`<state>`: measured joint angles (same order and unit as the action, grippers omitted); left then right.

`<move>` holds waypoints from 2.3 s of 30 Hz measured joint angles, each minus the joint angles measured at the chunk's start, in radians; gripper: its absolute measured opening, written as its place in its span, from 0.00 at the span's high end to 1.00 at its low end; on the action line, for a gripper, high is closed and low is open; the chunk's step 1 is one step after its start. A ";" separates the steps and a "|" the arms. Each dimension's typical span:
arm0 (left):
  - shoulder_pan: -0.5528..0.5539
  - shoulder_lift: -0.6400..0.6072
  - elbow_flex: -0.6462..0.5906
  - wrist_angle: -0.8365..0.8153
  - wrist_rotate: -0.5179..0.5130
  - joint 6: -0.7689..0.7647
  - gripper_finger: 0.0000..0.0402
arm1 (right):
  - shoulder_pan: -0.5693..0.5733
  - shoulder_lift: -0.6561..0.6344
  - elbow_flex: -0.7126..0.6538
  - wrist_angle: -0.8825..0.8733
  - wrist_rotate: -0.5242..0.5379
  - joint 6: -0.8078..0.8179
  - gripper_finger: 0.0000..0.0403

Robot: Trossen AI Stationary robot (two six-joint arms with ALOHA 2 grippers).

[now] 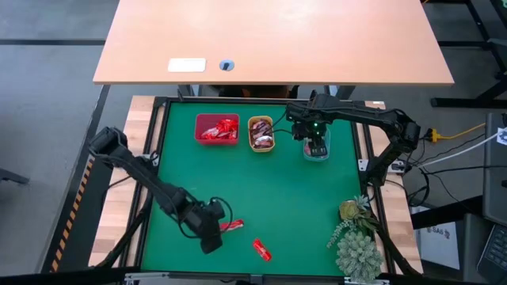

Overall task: Sort candy
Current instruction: Put the blue gummy into the blue bin

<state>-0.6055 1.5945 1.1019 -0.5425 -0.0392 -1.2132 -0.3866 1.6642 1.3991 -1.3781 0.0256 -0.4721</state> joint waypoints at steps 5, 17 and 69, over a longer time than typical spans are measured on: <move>-0.047 0.069 0.000 0.003 0.001 -0.100 0.74 | 0.000 0.000 0.000 0.002 -0.019 0.000 0.45; -0.054 0.201 0.000 0.041 -0.011 -0.121 0.74 | 0.000 0.000 0.000 0.031 -0.019 0.000 0.45; 0.039 0.105 -0.001 0.112 -0.164 0.048 1.00 | 0.066 0.000 0.000 0.418 -0.594 0.061 0.45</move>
<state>-0.5668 1.6995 1.1007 -0.4303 -0.2036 -1.1648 -0.3207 1.6638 1.3991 -0.9603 -0.5680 -0.4110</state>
